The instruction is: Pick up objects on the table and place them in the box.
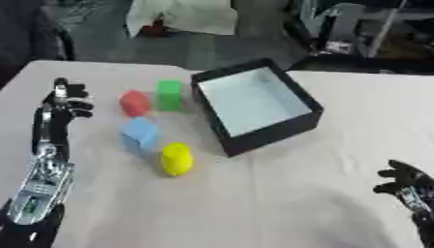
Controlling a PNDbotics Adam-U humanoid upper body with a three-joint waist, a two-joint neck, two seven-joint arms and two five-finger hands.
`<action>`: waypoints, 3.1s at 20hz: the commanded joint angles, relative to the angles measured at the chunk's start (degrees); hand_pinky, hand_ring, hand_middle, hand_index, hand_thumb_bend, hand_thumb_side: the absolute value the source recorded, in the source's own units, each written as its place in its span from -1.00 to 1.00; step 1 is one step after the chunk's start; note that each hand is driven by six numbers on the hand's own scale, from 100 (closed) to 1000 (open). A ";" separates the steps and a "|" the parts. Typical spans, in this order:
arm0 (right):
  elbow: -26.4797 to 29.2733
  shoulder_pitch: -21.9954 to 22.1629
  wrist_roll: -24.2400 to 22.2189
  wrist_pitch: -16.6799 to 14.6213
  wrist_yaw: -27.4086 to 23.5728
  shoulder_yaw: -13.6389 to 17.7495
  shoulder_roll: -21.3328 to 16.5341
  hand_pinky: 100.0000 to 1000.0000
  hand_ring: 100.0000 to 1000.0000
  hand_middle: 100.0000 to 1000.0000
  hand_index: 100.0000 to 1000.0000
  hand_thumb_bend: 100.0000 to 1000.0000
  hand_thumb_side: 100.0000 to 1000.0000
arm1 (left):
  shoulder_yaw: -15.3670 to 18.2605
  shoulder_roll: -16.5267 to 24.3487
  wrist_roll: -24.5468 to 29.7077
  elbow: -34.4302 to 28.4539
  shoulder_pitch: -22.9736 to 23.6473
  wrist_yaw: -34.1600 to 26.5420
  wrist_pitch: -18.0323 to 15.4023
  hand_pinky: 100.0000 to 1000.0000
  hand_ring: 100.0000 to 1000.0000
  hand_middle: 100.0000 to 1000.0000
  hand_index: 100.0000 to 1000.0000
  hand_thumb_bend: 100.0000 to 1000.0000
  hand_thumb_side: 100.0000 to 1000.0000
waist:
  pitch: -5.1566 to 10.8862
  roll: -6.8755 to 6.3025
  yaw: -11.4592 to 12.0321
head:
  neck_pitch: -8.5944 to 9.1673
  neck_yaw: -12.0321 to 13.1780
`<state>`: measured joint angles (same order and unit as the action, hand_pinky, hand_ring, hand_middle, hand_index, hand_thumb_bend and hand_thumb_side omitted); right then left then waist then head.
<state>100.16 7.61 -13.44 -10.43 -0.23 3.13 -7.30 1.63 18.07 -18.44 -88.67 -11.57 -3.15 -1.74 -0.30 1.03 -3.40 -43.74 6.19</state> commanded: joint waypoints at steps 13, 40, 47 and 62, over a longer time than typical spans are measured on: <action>0.89 -0.22 0.84 1.11 0.56 0.13 -0.65 0.47 0.22 0.35 0.65 -1.00 0.19 | -0.09 0.99 0.85 -1.45 -0.95 1.48 -0.03 -0.02 -0.04 0.06 0.33 -1.00 0.87 | 0.06 0.59 0.07 | -0.38 -0.32; 0.34 0.87 0.90 2.16 1.38 0.23 -1.70 0.46 0.14 0.25 0.65 -1.00 0.25 | -32.68 20.18 70.39 20.43 -41.51 39.01 -12.91 0.64 0.58 0.60 0.84 -0.22 -0.24 | 1.02 -1.15 -1.30 | -0.38 -1.08; 0.38 0.88 1.01 2.26 1.26 0.29 -1.75 0.46 0.14 0.24 0.65 -1.00 0.25 | -33.43 19.43 70.40 25.81 -40.83 44.63 -18.53 0.64 0.58 0.61 0.84 -0.13 -0.30 | 1.07 -1.11 -1.31 | -0.38 -1.35; 0.19 1.19 1.42 2.50 1.43 0.56 -1.93 0.46 0.13 0.22 0.65 -1.00 0.27 | -33.97 21.90 70.40 29.84 -38.34 39.96 -20.67 0.60 0.56 0.60 0.84 -0.09 -0.27 | 1.32 -1.43 -0.80 | -0.38 -2.38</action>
<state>99.75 9.11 -12.25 -7.96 0.81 3.25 -7.93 -32.57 37.85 46.66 -57.94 -49.07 37.60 -17.30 -0.22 0.40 -4.24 -44.16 3.96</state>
